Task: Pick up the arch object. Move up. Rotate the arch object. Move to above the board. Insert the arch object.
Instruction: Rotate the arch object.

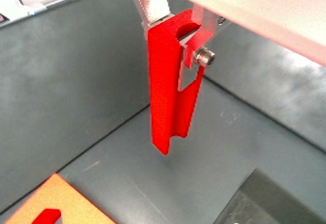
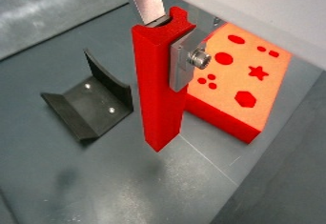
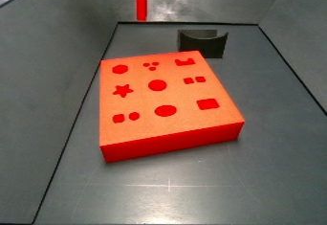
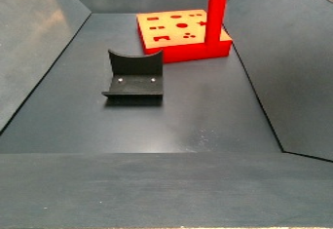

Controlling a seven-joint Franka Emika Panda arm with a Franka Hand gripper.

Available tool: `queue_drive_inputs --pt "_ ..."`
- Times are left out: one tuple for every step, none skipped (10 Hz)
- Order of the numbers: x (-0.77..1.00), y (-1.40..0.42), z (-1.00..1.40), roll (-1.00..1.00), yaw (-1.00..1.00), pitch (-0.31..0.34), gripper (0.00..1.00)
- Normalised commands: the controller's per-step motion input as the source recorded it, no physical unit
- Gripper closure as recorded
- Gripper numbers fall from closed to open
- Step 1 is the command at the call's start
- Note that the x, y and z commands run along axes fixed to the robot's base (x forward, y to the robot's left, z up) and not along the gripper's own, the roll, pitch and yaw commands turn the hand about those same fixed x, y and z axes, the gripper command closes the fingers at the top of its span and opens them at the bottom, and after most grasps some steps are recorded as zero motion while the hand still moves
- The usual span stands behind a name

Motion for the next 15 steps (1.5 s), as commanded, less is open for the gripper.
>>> queue_drive_inputs --pt "-0.01 0.02 -1.0 -0.24 -0.02 -0.099 1.0" --pt "-0.01 0.02 -1.0 -0.2 -0.02 -0.1 1.0" --pt "0.0 0.02 -1.0 -0.16 -0.02 -0.094 1.0" --pt "0.0 0.03 -0.98 -0.15 -0.02 -0.085 1.0" --pt "0.0 0.03 -0.85 -0.14 -0.02 -0.081 1.0" --pt "0.01 0.02 -0.56 -0.12 -0.02 -0.078 1.0" --pt "0.0 0.02 -0.4 -0.11 -0.02 -0.08 1.0" --pt "0.01 0.02 -0.23 -0.1 -0.02 -0.082 1.0" --pt "0.0 0.0 0.0 0.11 -0.02 -0.063 0.0" --pt "0.0 0.0 1.0 0.11 -0.02 -0.06 0.0" --pt "-0.01 0.0 1.0 0.11 -0.02 -0.054 0.0" --pt "-0.03 -0.01 1.0 0.09 -0.01 -0.017 0.0" --pt "-0.02 -0.01 0.9 0.08 -0.01 0.003 0.0" --pt "-0.02 -0.01 0.72 0.06 0.0 0.022 0.0" --pt "0.0 -0.01 0.47 0.04 0.0 0.041 0.0"
